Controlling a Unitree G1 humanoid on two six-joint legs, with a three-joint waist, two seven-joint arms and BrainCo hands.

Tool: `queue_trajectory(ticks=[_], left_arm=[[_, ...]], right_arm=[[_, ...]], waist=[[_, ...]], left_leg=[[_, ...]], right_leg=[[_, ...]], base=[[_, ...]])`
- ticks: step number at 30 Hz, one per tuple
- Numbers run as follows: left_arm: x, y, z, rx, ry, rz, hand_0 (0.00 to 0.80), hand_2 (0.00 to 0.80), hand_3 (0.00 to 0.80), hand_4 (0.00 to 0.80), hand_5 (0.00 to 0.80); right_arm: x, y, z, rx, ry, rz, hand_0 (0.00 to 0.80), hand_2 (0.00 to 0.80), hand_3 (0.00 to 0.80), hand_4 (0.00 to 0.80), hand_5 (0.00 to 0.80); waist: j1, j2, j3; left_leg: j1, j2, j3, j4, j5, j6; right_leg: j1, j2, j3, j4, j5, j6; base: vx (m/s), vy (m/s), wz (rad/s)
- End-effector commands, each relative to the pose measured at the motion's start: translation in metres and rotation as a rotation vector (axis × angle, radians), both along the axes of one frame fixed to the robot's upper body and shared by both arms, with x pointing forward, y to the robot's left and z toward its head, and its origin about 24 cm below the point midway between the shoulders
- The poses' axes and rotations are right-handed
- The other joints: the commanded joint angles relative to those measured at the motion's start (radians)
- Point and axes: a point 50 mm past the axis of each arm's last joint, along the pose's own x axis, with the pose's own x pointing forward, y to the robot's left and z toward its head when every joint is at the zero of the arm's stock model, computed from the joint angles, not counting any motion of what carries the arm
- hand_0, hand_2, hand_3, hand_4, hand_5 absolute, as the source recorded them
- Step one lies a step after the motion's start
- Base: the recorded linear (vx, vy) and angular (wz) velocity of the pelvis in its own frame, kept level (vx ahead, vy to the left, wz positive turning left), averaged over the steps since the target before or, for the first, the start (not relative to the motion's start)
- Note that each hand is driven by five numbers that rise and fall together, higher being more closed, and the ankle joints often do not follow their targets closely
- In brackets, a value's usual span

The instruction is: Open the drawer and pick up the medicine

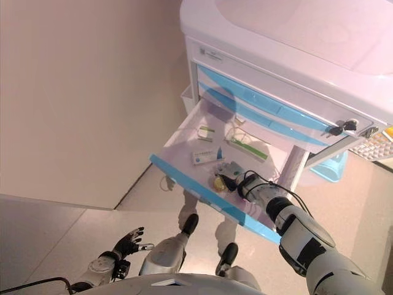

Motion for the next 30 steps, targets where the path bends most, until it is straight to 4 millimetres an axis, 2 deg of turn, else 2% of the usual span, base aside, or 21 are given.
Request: queue_trajectory(ticks=[1,30], left_arm=[[0.006,0.006,0.003,0.035,-0.005,-0.039,0.000,0.000,0.000,0.000,0.000],[0.005,0.005,0.002,0.039,0.005,-0.048,0.000,0.000,0.000,0.000,0.000]], right_arm=[[-0.001,0.010,0.003,-0.015,-0.008,0.079,0.000,0.000,0.000,0.000,0.000],[-0.009,0.022,-0.001,0.031,0.024,0.143,0.000,0.000,0.000,0.000,0.000]], waist=[[0.019,-0.019,-0.004],[0.028,-0.015,-0.009]], left_leg=[[0.022,-0.056,-0.001,0.016,-0.104,0.043],[0.024,-0.058,-0.013,0.016,-0.103,0.042]], right_leg=[[-0.041,-0.025,0.051,0.073,0.019,0.028],[-0.034,-0.028,0.044,0.072,0.017,0.029]], base=[[0.000,0.000,0.00],[0.000,0.000,0.00]])
